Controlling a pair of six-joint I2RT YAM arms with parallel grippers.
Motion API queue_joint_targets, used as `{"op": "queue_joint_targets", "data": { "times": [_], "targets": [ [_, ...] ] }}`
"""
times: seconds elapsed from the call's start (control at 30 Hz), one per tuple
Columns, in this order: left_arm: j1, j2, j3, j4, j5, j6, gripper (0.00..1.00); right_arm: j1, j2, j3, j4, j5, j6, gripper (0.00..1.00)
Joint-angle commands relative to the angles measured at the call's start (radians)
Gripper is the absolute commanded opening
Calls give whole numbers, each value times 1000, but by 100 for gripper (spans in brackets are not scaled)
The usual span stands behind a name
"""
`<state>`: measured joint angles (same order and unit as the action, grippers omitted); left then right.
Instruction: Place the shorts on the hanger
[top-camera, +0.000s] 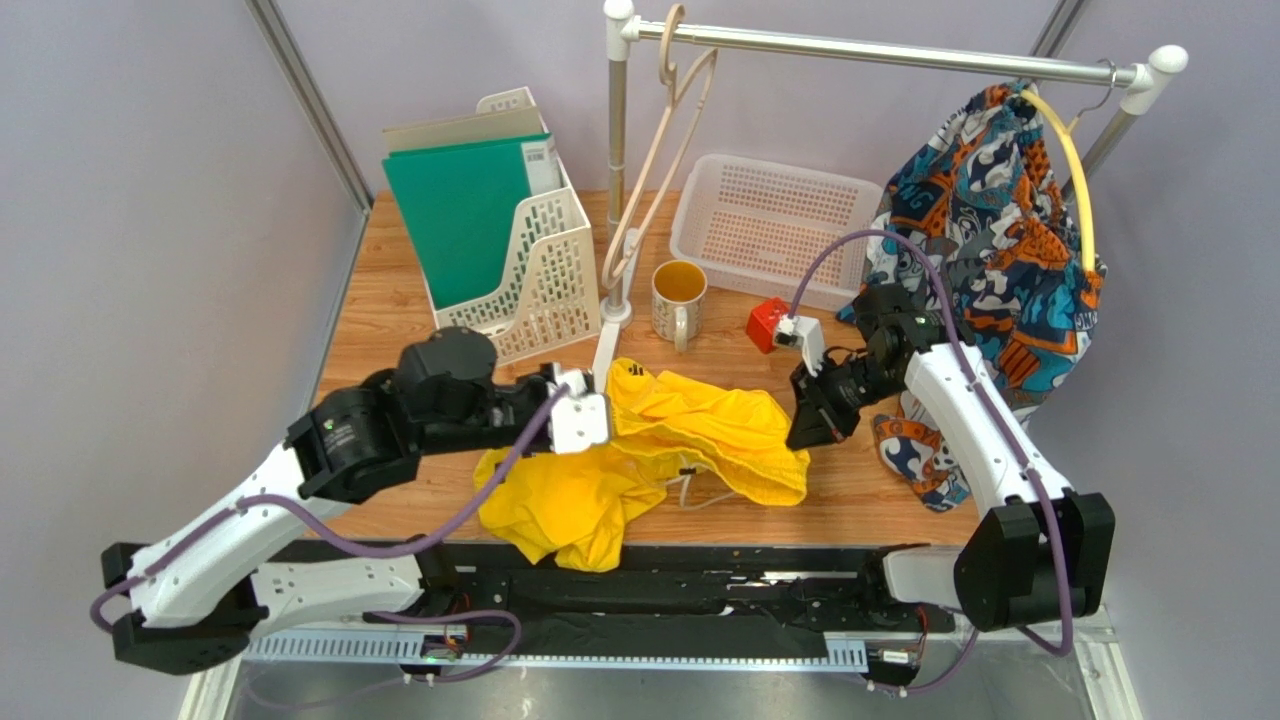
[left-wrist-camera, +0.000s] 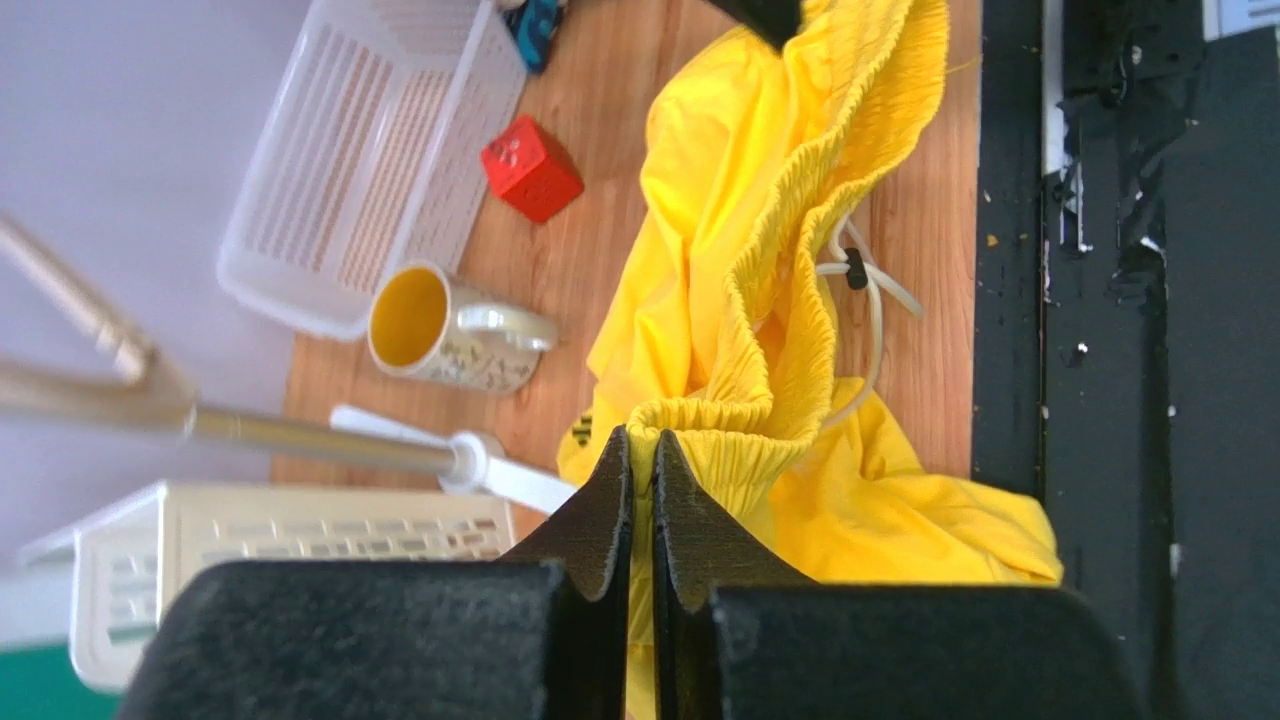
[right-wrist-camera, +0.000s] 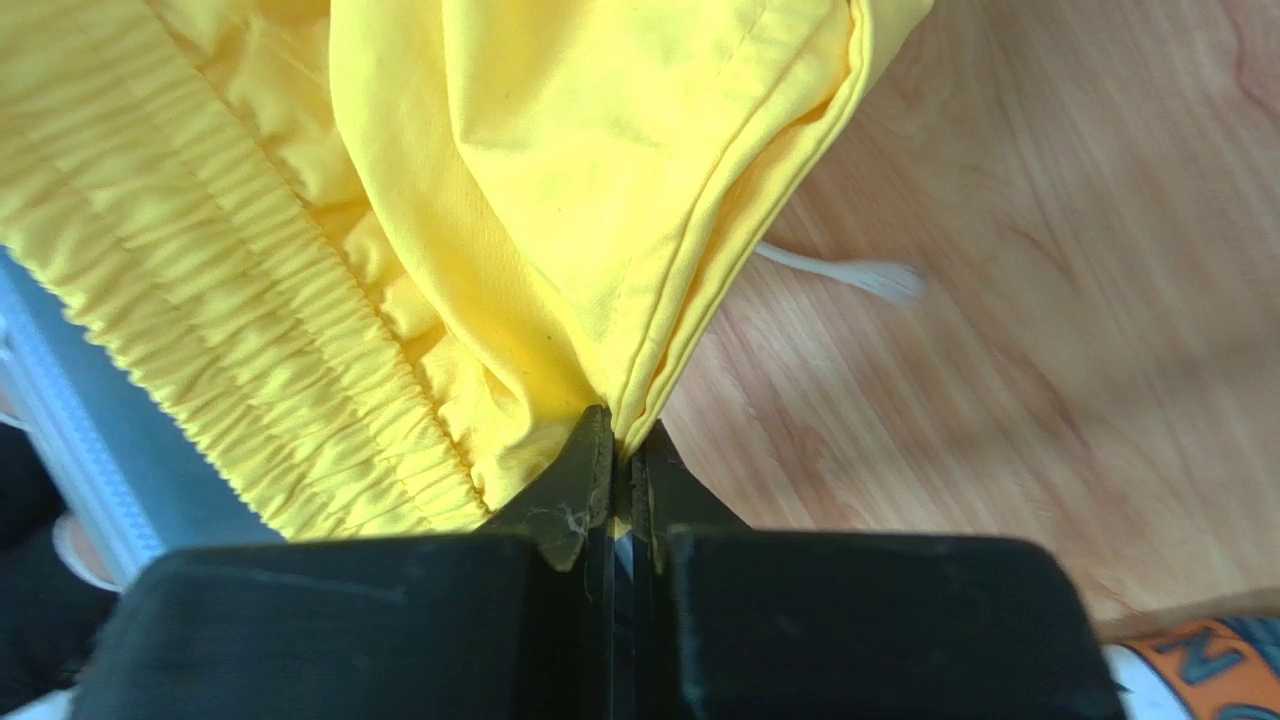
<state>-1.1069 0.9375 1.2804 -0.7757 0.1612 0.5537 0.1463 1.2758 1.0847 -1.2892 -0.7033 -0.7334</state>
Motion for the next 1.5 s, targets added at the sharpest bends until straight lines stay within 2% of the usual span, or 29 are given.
{"op": "queue_joint_targets", "data": {
  "times": [0.0, 0.03, 0.1, 0.13, 0.2, 0.23, 0.3, 0.33, 0.43, 0.5, 0.53, 0.6, 0.63, 0.7, 0.73, 0.83, 0.9, 0.97, 1.07, 1.23, 1.37, 1.47],
  "targets": [
    [233, 15, 5, -175, 210, -199, 0, -2, 43, 55, 56, -111, 167, 0],
    [352, 27, 0, -184, 292, -246, 0, -2, 60, 55, 79, -117, 192, 0],
    [495, 56, -19, -209, 392, -281, 0, 1, 82, 63, 135, -128, 253, 0],
    [527, 90, -29, -212, 456, -320, 0, 1, 100, 66, 158, -122, 278, 7],
    [602, 125, -65, -198, 497, -353, 0, -1, 109, 86, 200, -111, 313, 23],
    [625, 154, -82, -189, 524, -380, 0, -1, 111, 95, 206, -89, 312, 40],
    [680, 181, -118, -156, 550, -400, 0, -1, 91, 104, 223, -49, 279, 54],
    [727, 211, -122, -142, 576, -415, 0, -2, 61, 100, 226, -6, 261, 66],
    [778, 283, -118, -128, 609, -428, 0, -2, -18, 71, 225, 45, 105, 76],
    [800, 316, -116, -122, 612, -429, 0, -4, -68, 44, 208, 48, -10, 77],
    [808, 343, -116, -120, 609, -434, 0, -4, -134, -3, 211, 47, -144, 78],
    [834, 378, -115, -105, 603, -440, 0, 1, -212, -61, 212, 25, -289, 83],
    [844, 412, -113, -100, 613, -458, 0, 1, -296, -100, 215, -10, -413, 90],
    [874, 445, -110, -91, 647, -471, 0, 39, -380, -190, 228, -31, -500, 91],
    [881, 466, -110, -82, 647, -475, 0, 96, -450, -233, 225, -32, -567, 91],
    [900, 504, -98, -91, 653, -476, 0, 197, -549, -290, 217, -32, -635, 89],
    [906, 532, -70, -108, 673, -468, 0, 335, -566, -331, 249, 29, -643, 88],
    [906, 547, -49, -126, 679, -457, 0, 473, -553, -368, 293, 88, -633, 87],
    [910, 564, -55, -119, 699, -460, 0, 609, -488, -431, 439, 171, -604, 87],
    [917, 561, -73, -111, 707, -462, 0, 729, -380, -466, 478, 228, -580, 82],
    [933, 569, -70, -114, 719, -462, 0, 820, -385, -561, 592, 284, -581, 79],
    [952, 583, -72, -128, 747, -448, 0, 878, -383, -649, 701, 362, -578, 73]
  ]
}}
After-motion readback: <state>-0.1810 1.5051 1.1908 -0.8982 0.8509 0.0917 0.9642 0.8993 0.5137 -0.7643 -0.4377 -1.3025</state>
